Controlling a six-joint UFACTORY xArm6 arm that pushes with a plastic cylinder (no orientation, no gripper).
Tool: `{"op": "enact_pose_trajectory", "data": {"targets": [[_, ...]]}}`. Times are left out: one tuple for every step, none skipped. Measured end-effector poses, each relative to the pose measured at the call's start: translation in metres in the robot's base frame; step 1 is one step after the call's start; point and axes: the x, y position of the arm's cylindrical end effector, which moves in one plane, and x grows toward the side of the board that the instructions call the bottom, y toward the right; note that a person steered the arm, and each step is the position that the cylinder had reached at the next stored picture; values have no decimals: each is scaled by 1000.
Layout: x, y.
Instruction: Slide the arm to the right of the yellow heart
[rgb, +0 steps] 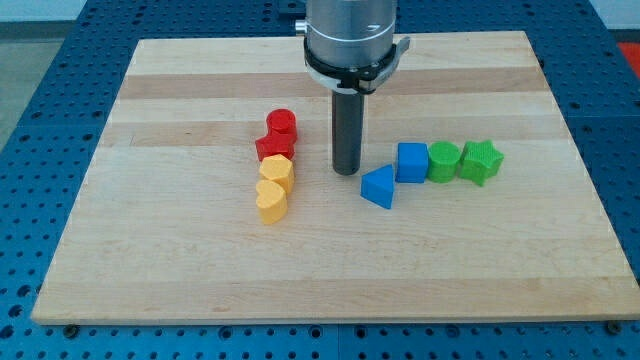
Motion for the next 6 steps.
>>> {"op": "enact_pose_trajectory", "data": {"targets": [[1,-8],[6,-15],[14,-17],[23,-18],[31,-19],[39,-19]]}}
